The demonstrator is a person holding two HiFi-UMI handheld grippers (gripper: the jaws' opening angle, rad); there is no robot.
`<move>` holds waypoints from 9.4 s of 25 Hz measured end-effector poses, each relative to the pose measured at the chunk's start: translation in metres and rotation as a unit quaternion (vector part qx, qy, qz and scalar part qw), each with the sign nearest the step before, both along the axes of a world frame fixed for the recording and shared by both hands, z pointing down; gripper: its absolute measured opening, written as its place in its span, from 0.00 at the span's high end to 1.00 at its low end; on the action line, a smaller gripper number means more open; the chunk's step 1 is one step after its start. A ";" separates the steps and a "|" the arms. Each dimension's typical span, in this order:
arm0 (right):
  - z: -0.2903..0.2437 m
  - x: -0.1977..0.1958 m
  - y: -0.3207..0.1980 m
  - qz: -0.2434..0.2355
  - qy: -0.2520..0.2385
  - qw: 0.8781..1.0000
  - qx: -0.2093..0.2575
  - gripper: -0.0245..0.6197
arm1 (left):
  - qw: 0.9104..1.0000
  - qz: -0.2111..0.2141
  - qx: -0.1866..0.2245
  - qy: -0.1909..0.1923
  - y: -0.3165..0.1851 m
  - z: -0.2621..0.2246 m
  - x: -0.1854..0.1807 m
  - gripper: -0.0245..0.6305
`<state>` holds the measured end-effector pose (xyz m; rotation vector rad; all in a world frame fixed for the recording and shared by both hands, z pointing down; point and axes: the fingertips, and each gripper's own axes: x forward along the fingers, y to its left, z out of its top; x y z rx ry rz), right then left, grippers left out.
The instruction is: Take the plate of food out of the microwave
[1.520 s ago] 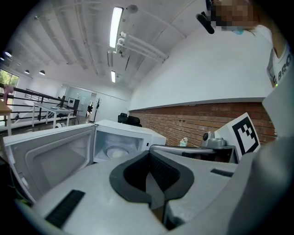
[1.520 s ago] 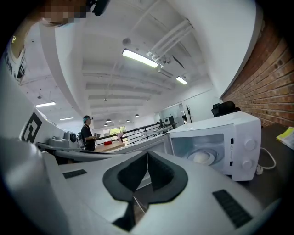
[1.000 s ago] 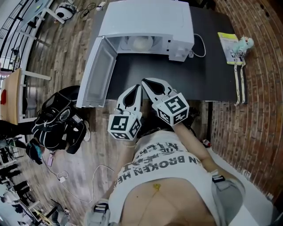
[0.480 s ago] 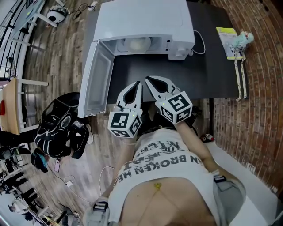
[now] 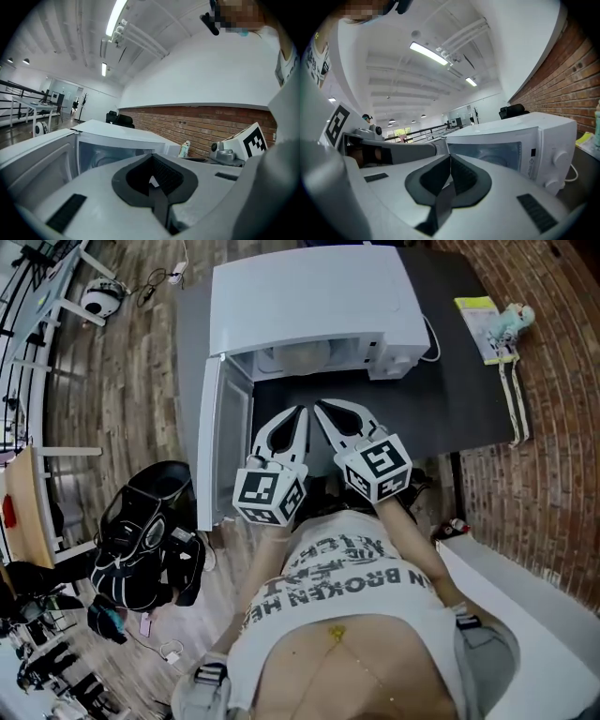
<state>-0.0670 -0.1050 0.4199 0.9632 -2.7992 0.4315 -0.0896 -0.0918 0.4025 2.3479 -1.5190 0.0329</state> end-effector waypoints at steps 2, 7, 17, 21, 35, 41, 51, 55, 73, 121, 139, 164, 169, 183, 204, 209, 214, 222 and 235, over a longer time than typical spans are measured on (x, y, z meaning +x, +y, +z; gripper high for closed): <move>0.001 -0.007 -0.008 0.016 0.004 1.000 0.002 0.95 | 1.000 0.013 -0.001 -0.001 -0.009 0.001 -0.008 0.95; 0.005 -0.024 -0.023 0.050 0.006 0.999 -0.004 0.95 | 0.999 0.046 0.002 0.004 -0.025 0.003 -0.024 0.95; 0.012 -0.043 -0.041 0.094 0.035 0.995 0.000 0.95 | 0.996 0.084 0.014 0.019 -0.043 0.004 -0.048 0.95; 0.015 -0.043 -0.049 0.099 0.033 0.995 -0.005 0.95 | 0.996 0.089 0.011 0.018 -0.048 0.009 -0.048 0.95; 0.012 -0.014 -0.078 0.034 0.021 0.999 -0.016 0.95 | 1.000 0.015 -0.001 0.010 -0.073 0.016 -0.029 0.95; 0.012 -0.008 -0.089 0.019 0.009 1.000 -0.021 0.95 | 1.000 -0.009 -0.010 0.000 -0.081 0.021 -0.029 0.95; 0.018 -0.003 -0.098 0.017 0.008 0.999 -0.032 0.95 | 1.000 -0.007 -0.013 -0.027 -0.092 0.026 -0.023 0.95; 0.022 -0.001 -0.101 0.020 0.010 0.999 -0.037 0.95 | 1.000 -0.005 -0.019 -0.023 -0.095 0.030 -0.024 0.95; 0.049 0.002 -0.129 0.032 0.029 0.997 -0.064 0.95 | 0.998 -0.001 -0.054 -0.028 -0.117 0.061 -0.032 0.95; 0.169 0.014 -0.164 0.076 0.058 0.971 -0.219 0.95 | 0.949 -0.125 -0.242 0.157 -0.151 0.198 -0.088 0.87; 0.173 0.028 -0.158 0.088 0.051 0.967 -0.234 0.95 | 0.892 -0.160 -0.249 0.341 -0.172 0.216 -0.083 0.85; 0.183 0.022 -0.141 0.092 -0.070 0.939 -0.325 0.82 | 0.853 -0.205 -0.275 0.393 -0.149 0.217 -0.082 0.91; 0.192 0.019 -0.138 0.090 -0.084 0.930 -0.347 0.75 | 0.851 -0.207 -0.278 0.394 -0.140 0.218 -0.078 0.91; 0.202 0.020 -0.152 0.113 -0.129 0.909 -0.380 0.76 | 0.847 -0.205 -0.285 0.398 -0.120 0.218 -0.073 0.91; 0.195 0.025 -0.147 0.121 -0.110 0.917 -0.363 0.85 | 0.866 -0.186 -0.272 0.377 -0.116 0.207 -0.068 0.91; 0.187 0.028 -0.145 0.118 -0.114 0.921 -0.355 0.85 | 0.870 -0.182 -0.264 0.375 -0.114 0.200 -0.064 0.91; 0.182 0.030 -0.140 0.118 -0.112 0.923 -0.349 0.84 | 0.872 -0.179 -0.259 0.374 -0.109 0.195 -0.062 0.91; 0.175 0.032 -0.134 0.115 -0.108 0.925 -0.345 0.84 | 0.876 -0.180 -0.248 0.373 -0.103 0.188 -0.060 0.91; 0.164 0.035 -0.124 0.120 -0.107 0.926 -0.341 0.84 | 0.882 -0.170 -0.241 0.367 -0.094 0.178 -0.057 0.91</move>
